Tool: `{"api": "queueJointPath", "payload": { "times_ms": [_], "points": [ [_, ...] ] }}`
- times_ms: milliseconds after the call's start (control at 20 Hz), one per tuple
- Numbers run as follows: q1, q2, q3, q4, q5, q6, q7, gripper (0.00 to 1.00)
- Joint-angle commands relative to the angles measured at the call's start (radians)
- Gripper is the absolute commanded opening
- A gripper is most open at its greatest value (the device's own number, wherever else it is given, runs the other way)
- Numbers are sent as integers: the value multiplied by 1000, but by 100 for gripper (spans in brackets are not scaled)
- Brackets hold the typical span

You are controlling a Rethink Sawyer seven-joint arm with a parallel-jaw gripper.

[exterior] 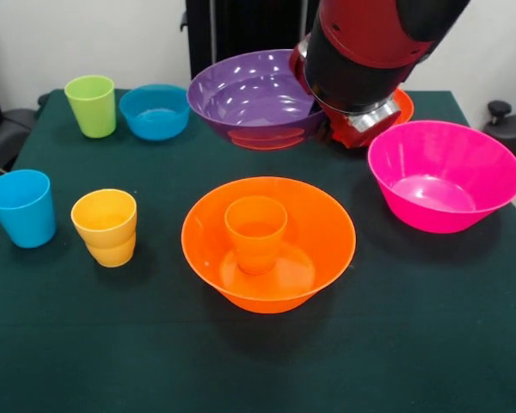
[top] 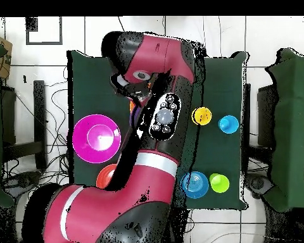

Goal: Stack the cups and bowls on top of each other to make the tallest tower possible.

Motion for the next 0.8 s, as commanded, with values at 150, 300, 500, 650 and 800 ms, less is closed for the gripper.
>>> {"api": "queueJointPath", "payload": {
  "times_ms": [150,300,500,650,800],
  "points": [
    [-40,29,22,-35,-27,-72,140,0],
    [-37,31,29,-31,-15,-84,139,0],
    [-35,49,33,-60,-3,-66,152,0],
    [-33,83,30,-120,8,-33,173,0],
    [-27,130,17,-204,27,1,224,0]
  ]
}}
